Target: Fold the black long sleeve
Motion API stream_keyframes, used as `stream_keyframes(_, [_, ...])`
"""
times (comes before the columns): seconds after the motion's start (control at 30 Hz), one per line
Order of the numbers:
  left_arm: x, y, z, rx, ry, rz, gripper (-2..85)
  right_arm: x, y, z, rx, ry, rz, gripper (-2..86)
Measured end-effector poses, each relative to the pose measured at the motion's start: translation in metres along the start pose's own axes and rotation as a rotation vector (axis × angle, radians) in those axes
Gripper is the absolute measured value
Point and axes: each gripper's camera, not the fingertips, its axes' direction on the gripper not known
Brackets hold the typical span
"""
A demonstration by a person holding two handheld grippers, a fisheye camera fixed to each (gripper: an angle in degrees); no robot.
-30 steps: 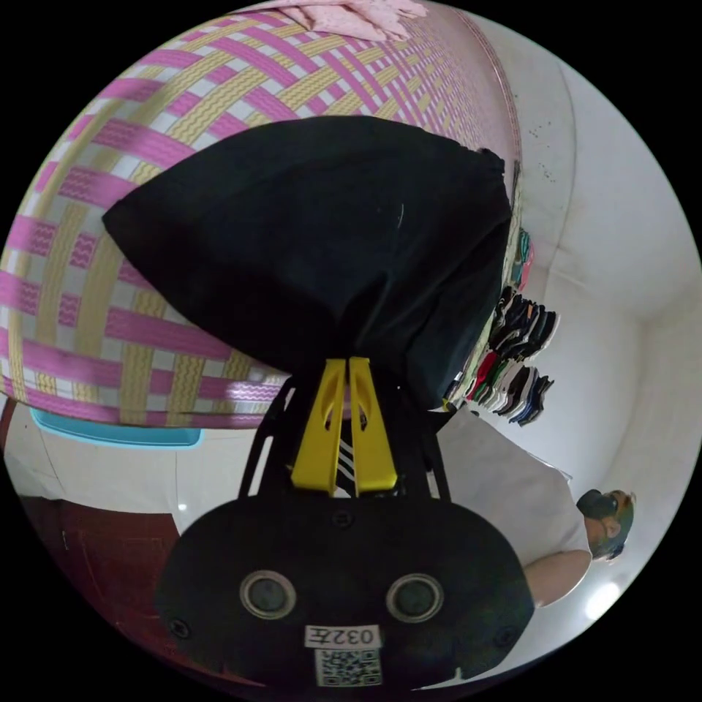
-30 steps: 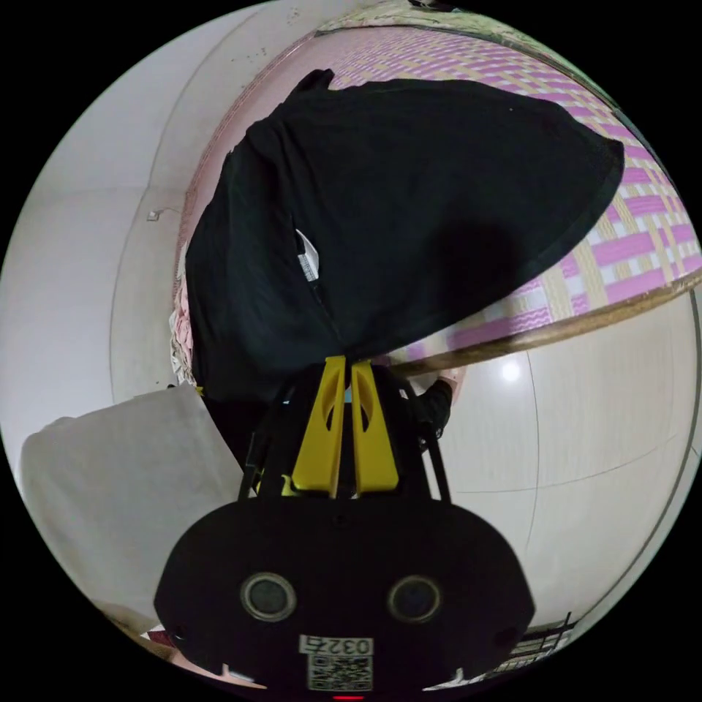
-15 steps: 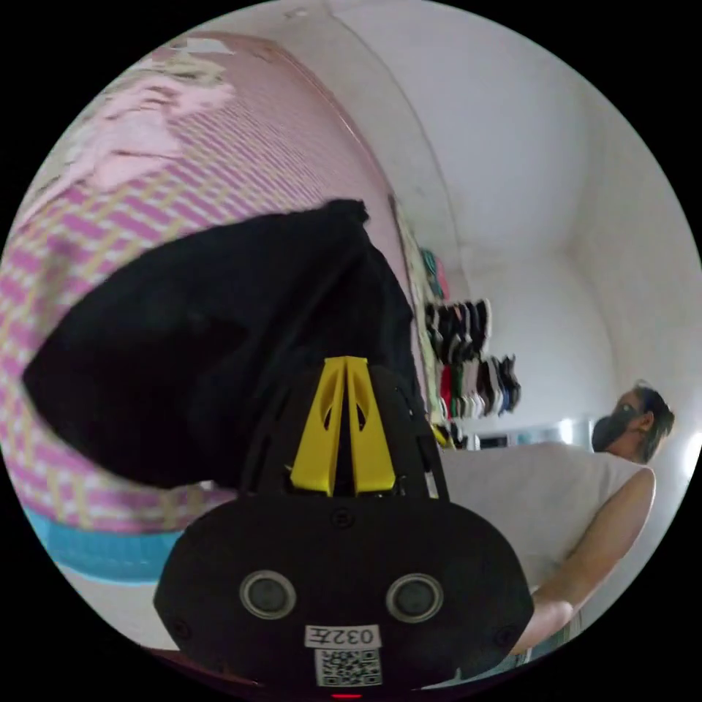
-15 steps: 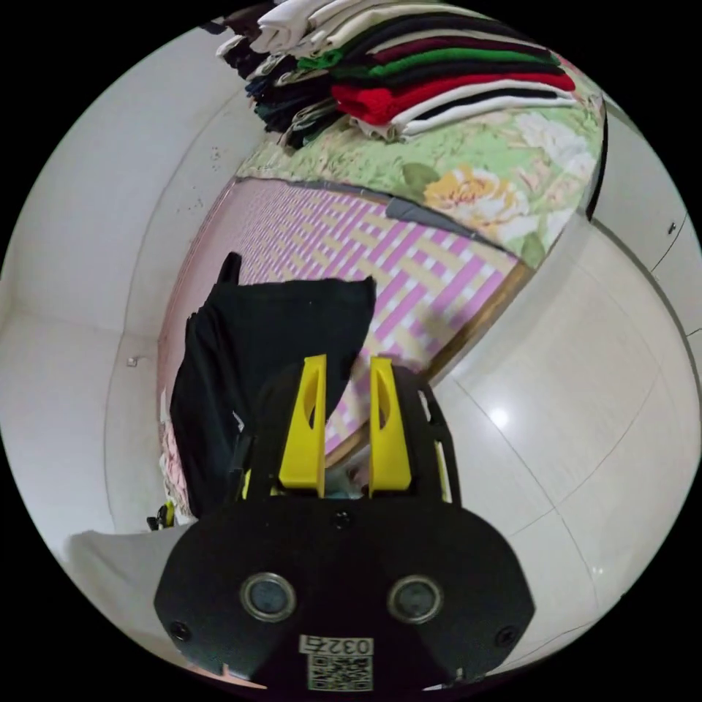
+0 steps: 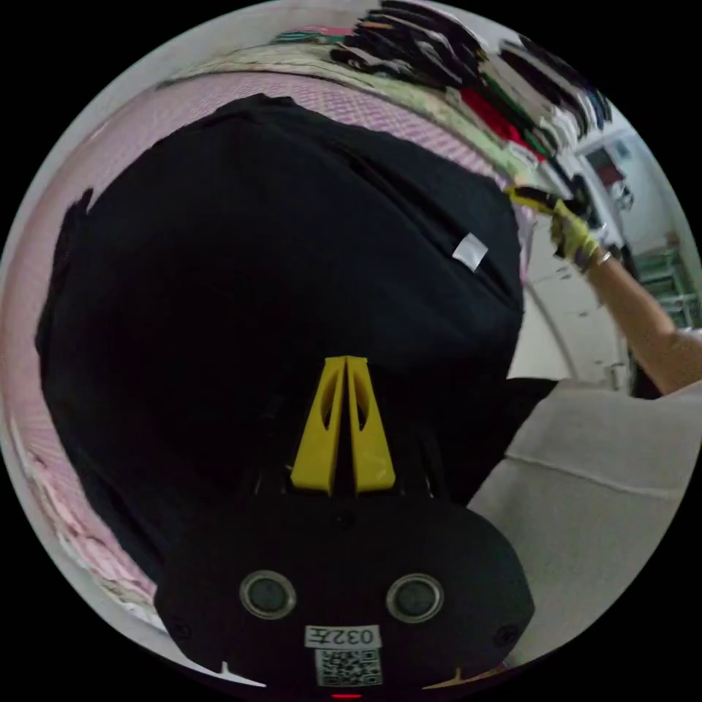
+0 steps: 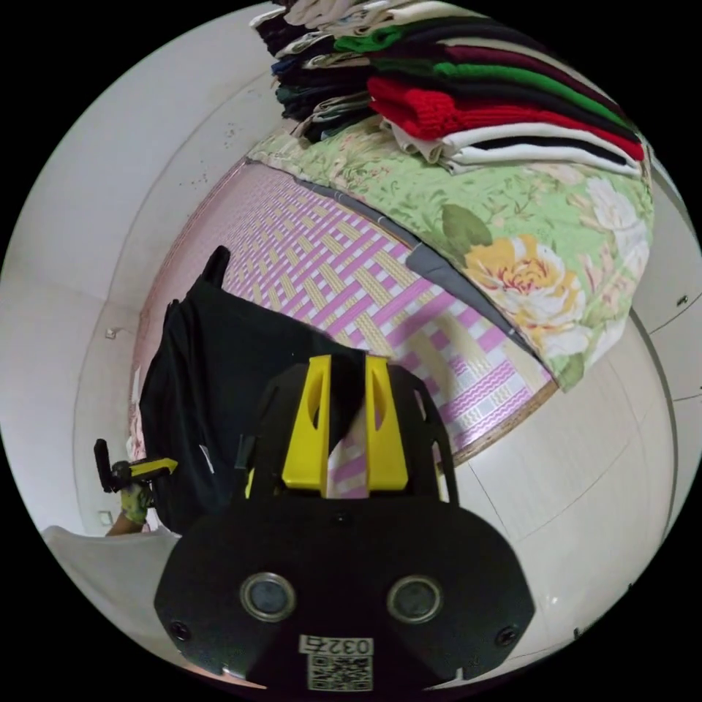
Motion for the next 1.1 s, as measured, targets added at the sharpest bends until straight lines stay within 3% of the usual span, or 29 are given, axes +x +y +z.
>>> stream_keyframes(0.07, [0.049, -0.021, 0.014, -0.1, -0.201, 0.098, -0.9, 0.005, 0.0, -0.003, -0.004, -0.012, -0.036, 6.2])
stream_keyframes(0.17, [0.082, -0.03, 0.02, -0.115, -0.327, 0.12, -1.0, 0.015, -0.004, -0.002, -0.055, -0.083, -0.068, 0.9])
stream_keyframes(0.5, [0.086, -0.047, 0.024, -0.268, -0.33, 0.158, -1.0, 0.032, -0.002, -0.035, -0.004, -0.193, -0.092, -0.9])
stream_keyframes(0.6, [0.051, -0.035, 0.016, -0.226, -0.225, 0.065, -1.0, 0.018, 0.002, -0.059, 0.063, -0.216, -0.126, -0.9])
stream_keyframes(0.8, [-0.083, 0.031, 0.007, -0.015, 0.267, -0.22, -0.9, -0.077, 0.021, -0.108, 0.158, -0.394, -0.336, -1.0])
stream_keyframes(0.9, [-0.157, 0.097, -0.015, 0.316, 0.541, -0.405, -0.8, -0.166, 0.056, -0.13, 0.107, -0.656, -0.613, -1.0])
stream_keyframes(0.97, [-0.216, 0.149, -0.016, 0.523, 0.775, -0.503, -0.5, -0.23, 0.099, -0.128, -0.046, -0.881, -0.86, -1.0])
stream_keyframes(1.03, [-0.255, 0.179, -0.005, 0.604, 0.925, -0.53, 0.5, -0.257, 0.128, -0.107, -0.222, -0.993, -0.95, -1.0])
stream_keyframes(1.1, [-0.284, 0.202, 0.004, 0.645, 0.989, -0.553, 0.9, -0.265, 0.149, -0.077, -0.362, -0.962, -0.93, -1.0])
